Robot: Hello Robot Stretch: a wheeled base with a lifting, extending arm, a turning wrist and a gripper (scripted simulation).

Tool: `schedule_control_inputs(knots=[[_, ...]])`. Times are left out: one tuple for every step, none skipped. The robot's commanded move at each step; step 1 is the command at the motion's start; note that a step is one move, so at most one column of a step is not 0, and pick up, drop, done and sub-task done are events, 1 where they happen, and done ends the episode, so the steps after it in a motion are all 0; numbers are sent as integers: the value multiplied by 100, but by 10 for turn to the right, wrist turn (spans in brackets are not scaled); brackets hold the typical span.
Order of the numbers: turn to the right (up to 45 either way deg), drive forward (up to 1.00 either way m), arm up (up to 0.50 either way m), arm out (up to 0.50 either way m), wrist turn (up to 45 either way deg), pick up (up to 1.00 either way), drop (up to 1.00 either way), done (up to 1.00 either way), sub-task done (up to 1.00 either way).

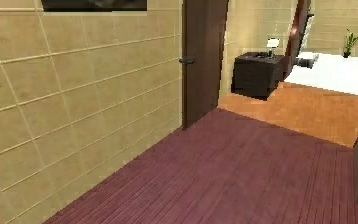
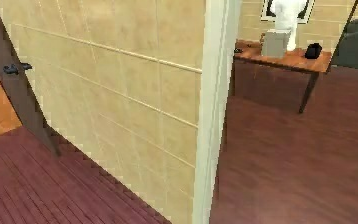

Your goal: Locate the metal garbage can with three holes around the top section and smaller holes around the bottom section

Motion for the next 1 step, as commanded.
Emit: schedule_control_inputs(knots=[[-450,0,0,0,0,0,0,0,0]])
